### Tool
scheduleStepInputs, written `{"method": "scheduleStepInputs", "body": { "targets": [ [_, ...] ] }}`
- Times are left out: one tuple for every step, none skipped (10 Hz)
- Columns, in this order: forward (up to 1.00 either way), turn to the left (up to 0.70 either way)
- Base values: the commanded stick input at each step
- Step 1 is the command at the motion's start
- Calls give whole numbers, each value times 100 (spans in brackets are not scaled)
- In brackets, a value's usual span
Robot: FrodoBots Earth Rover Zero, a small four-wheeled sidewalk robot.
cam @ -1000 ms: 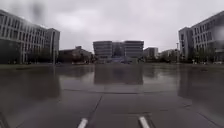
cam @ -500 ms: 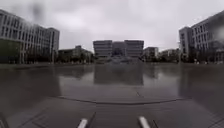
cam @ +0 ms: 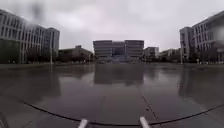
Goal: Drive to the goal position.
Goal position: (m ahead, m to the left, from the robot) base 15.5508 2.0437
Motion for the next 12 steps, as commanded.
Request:
{"method": "scheduleStepInputs", "body": {
  "targets": [
    [100, -38],
    [100, -17],
    [100, 0],
    [100, 0],
    [100, 0],
    [100, 0],
    [100, 0],
    [100, 0],
    [100, 0],
    [100, 0],
    [100, 0],
    [100, 0]
  ]
}}
